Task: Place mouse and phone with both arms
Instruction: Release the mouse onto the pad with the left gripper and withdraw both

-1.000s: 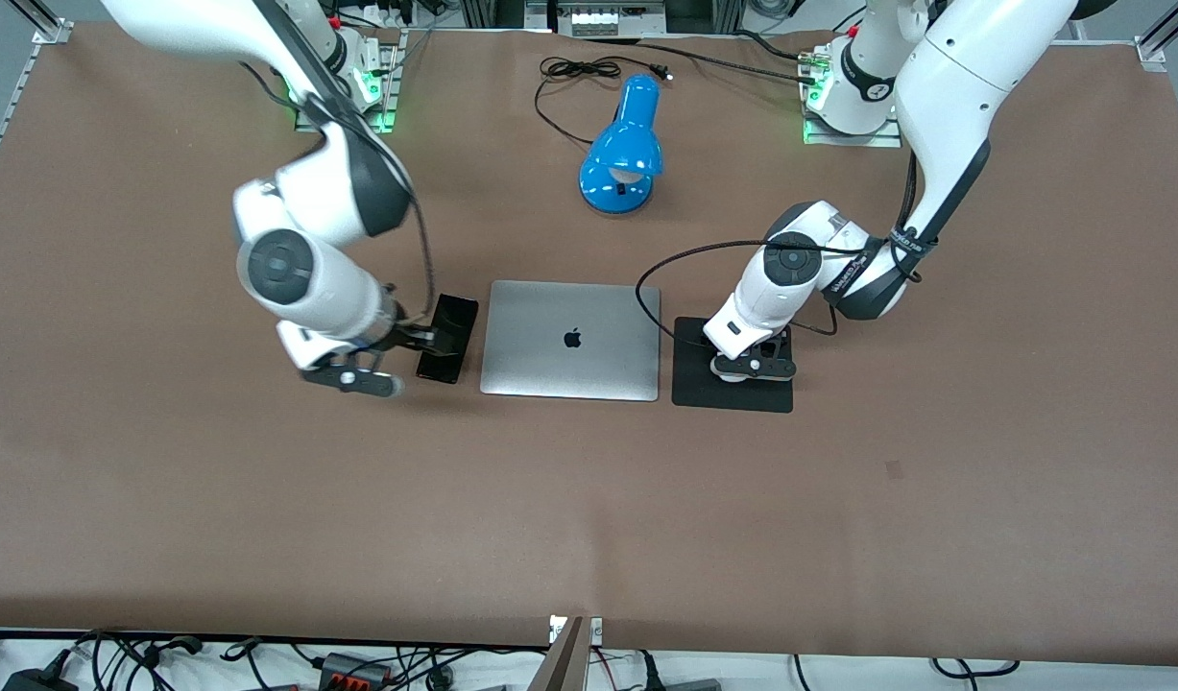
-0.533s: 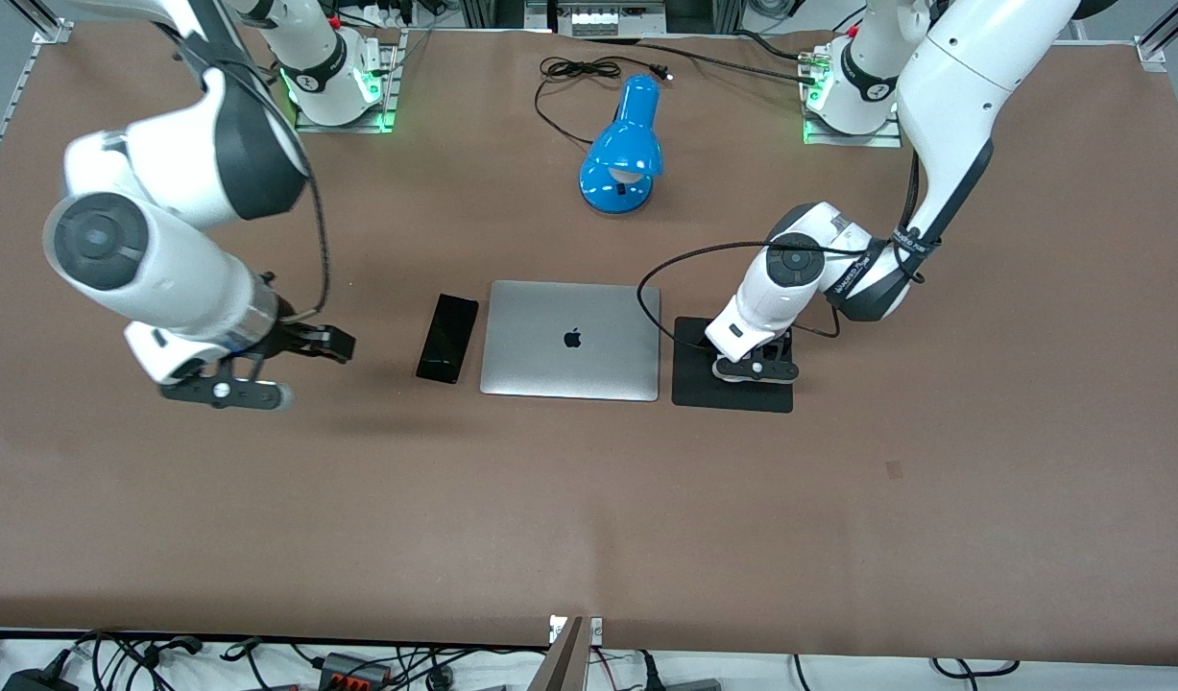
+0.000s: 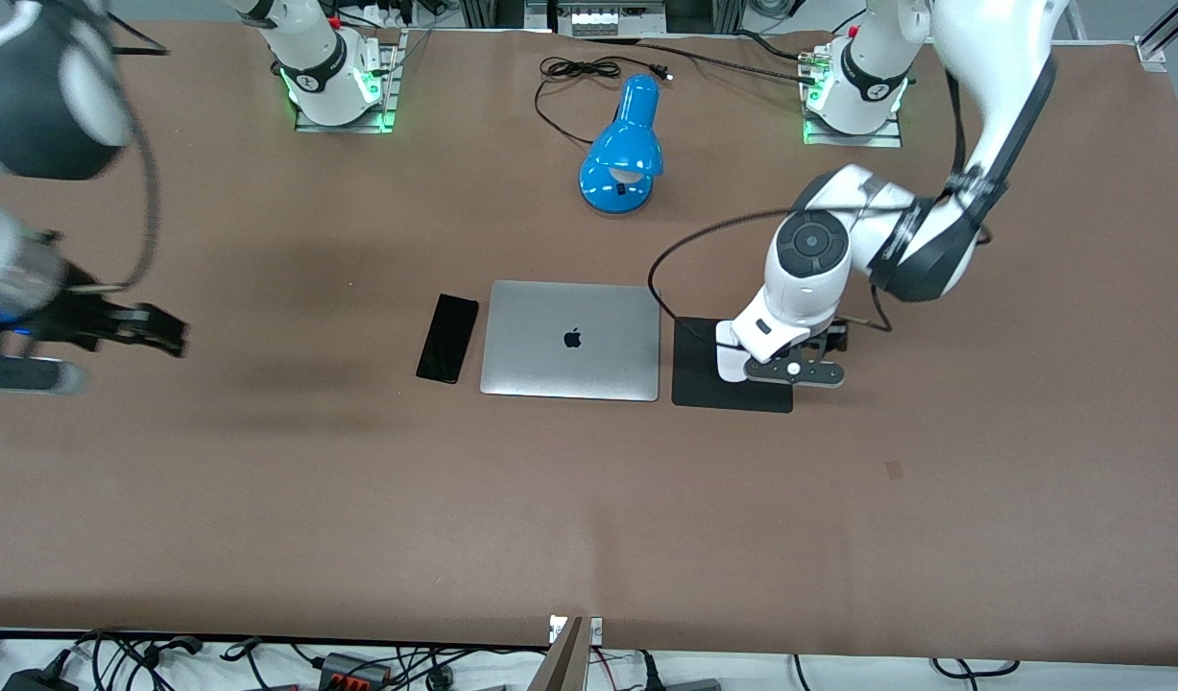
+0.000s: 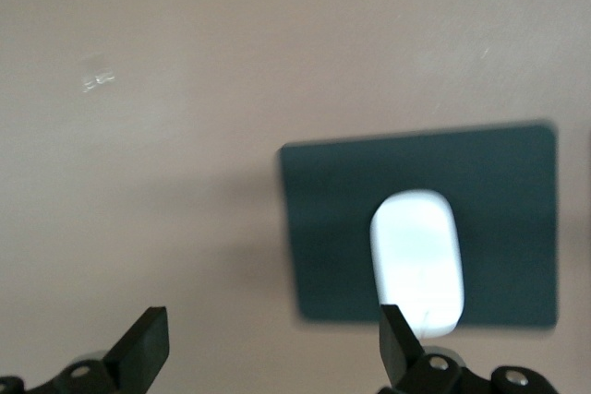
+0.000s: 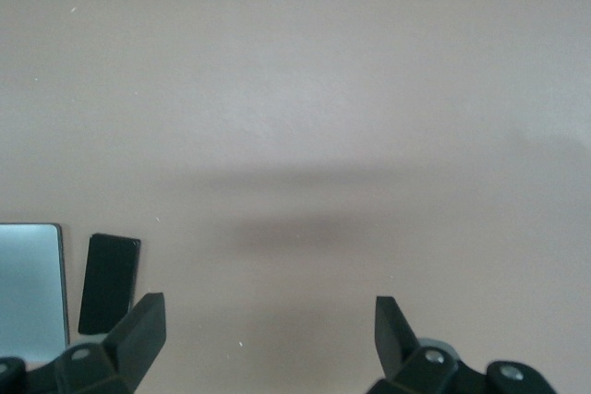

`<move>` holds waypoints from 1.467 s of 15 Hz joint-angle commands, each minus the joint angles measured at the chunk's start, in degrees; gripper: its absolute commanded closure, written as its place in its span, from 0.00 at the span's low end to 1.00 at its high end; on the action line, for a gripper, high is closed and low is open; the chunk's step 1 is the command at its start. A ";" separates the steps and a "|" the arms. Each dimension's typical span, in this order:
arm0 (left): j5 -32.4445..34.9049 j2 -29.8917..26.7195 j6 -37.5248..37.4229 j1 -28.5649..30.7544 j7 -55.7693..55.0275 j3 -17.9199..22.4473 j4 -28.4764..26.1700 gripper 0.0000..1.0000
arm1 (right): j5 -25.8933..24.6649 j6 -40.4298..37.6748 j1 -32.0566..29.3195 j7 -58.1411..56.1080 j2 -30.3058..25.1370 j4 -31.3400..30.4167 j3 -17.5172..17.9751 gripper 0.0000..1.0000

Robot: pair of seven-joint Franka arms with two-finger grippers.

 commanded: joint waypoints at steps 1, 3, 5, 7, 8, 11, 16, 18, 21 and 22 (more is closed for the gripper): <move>0.27 0.52 -16.39 0.35 5.15 -3.86 9.93 0.00 | 5.64 -4.25 1.05 -6.48 -0.48 1.21 -6.15 0.00; 0.18 0.52 -24.58 0.71 5.33 -6.24 16.26 0.00 | 5.22 -5.05 1.05 -7.03 -1.53 2.18 -6.61 0.00; -1.83 0.43 -29.52 0.97 6.73 -6.42 21.19 0.00 | 3.03 -5.49 1.14 -6.50 -2.68 2.19 -5.47 0.00; -8.23 0.26 -31.56 4.73 9.71 -6.42 25.32 0.00 | 2.14 -5.49 0.44 -6.23 -3.55 1.84 -4.06 0.00; -12.09 -0.35 -31.56 6.75 11.30 -5.72 26.82 0.00 | 2.14 -5.23 0.70 -6.15 -4.08 1.05 -4.15 0.00; -20.10 -7.89 -30.86 6.43 19.19 3.55 26.05 0.00 | 1.96 -2.61 0.96 -6.06 -8.29 -5.69 -4.15 0.00; -32.78 -21.61 -22.98 -1.57 27.22 26.34 12.90 0.00 | 0.55 3.65 1.14 -6.15 -16.48 -18.81 -4.06 0.00; -30.86 -25.30 -19.27 -2.45 27.22 28.98 7.70 0.00 | 0.55 3.65 1.23 -6.23 -17.79 -20.39 -4.06 0.00; -27.51 -28.39 -13.47 -2.99 27.40 29.61 2.59 0.00 | 0.64 3.47 1.14 -6.76 -17.19 -19.35 -4.06 0.00; -27.42 -27.96 -13.37 -2.99 27.57 29.61 2.58 0.00 | 0.82 3.38 1.14 -6.06 -17.10 -19.00 -4.06 0.00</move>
